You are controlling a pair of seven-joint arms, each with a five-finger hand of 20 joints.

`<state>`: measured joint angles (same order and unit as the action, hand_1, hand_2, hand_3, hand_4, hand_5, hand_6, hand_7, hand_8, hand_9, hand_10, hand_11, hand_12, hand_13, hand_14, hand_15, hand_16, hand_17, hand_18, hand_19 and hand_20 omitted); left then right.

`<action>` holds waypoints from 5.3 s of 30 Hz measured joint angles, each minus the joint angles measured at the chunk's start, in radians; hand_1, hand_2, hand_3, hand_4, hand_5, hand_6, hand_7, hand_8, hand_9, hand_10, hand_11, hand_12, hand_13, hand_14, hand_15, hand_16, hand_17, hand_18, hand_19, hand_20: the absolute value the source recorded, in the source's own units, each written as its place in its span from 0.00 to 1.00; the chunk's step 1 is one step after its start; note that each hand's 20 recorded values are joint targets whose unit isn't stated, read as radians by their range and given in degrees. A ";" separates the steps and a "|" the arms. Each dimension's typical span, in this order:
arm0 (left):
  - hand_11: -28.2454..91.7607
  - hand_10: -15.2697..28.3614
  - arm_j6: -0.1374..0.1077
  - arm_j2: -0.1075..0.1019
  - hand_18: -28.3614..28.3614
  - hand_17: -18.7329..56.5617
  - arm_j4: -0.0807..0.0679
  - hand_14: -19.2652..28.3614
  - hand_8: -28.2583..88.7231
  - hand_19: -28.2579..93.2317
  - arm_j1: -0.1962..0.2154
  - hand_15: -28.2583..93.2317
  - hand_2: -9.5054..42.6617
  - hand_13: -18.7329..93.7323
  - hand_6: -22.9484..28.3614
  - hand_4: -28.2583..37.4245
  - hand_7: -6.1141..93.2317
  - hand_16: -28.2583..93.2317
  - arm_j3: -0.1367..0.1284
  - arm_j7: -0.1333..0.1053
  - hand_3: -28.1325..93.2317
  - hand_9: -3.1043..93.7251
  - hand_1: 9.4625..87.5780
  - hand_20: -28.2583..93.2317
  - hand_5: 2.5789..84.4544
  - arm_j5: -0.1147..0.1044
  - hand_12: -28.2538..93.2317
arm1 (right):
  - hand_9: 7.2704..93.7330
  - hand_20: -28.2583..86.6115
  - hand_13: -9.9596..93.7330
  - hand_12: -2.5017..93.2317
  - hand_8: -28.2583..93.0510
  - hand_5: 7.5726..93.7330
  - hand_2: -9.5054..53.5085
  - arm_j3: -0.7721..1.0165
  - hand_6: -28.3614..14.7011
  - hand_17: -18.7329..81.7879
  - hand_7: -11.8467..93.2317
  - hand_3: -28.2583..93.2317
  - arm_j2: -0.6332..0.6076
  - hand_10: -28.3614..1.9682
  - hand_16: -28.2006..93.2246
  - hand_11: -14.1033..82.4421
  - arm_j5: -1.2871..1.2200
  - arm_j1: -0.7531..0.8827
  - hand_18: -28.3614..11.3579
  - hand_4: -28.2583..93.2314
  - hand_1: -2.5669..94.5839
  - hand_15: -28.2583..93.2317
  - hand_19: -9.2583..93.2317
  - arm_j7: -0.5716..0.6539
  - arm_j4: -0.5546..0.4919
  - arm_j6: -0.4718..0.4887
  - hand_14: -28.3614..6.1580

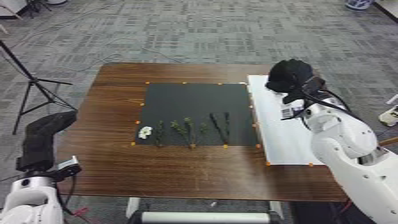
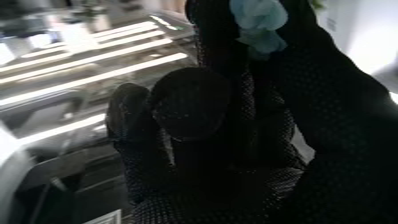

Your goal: Arrange flowers

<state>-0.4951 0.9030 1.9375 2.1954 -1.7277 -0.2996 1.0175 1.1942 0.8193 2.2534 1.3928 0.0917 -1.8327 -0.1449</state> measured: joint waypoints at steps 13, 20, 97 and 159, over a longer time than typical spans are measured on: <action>0.42 0.66 -0.010 -0.018 0.65 0.34 -0.016 0.73 0.16 0.28 -0.050 0.40 0.67 0.54 0.49 0.00 0.27 0.20 0.030 0.008 0.78 0.59 0.22 0.36 0.65 -0.019 0.32 | 0.96 0.72 0.90 0.42 0.27 0.82 0.00 -0.297 0.71 0.65 0.36 0.75 0.279 0.67 0.54 0.23 0.006 -0.258 0.18 0.05 0.62 0.75 0.98 -0.108 0.053 0.101 0.66; 0.42 0.67 -0.010 -0.022 0.65 0.34 -0.012 0.73 0.16 0.28 -0.068 0.40 0.67 0.54 0.49 0.00 0.27 0.20 0.041 0.012 0.78 0.59 0.22 0.36 0.66 -0.018 0.32 | 0.96 0.71 0.90 0.35 0.26 0.82 0.00 -0.385 0.73 0.65 0.36 0.75 0.394 0.66 0.54 0.21 0.103 -0.286 0.18 0.04 0.62 0.75 0.98 -0.177 0.134 0.213 0.68; 0.42 0.67 0.004 0.000 0.65 0.34 -0.011 0.73 0.16 0.28 -0.170 0.40 0.64 0.54 0.49 0.00 0.27 0.20 0.153 -0.002 0.79 0.59 0.21 0.36 0.65 -0.034 0.32 | 0.70 0.72 0.98 0.07 0.12 0.63 0.25 -0.310 0.75 0.74 0.36 0.66 0.755 0.76 0.51 0.26 0.580 -0.221 0.23 0.05 0.57 0.71 1.00 -0.127 0.560 0.234 0.78; 0.42 0.66 0.019 0.001 0.65 0.33 0.010 0.73 0.16 0.28 -0.133 0.41 0.51 0.54 0.50 0.00 0.27 0.20 0.125 0.007 0.79 0.59 0.23 0.36 0.65 -0.029 0.32 | 0.86 0.78 1.00 0.13 0.15 0.80 0.37 -0.479 0.64 0.78 0.25 0.64 0.486 0.50 0.47 0.26 -0.091 -0.321 0.15 0.12 0.23 0.74 1.00 0.111 0.208 0.335 0.72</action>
<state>-0.4762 0.9035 1.9471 2.0626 -1.6026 -0.2926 0.9885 0.7152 1.3055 2.1622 1.0721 0.2028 -1.6248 0.1901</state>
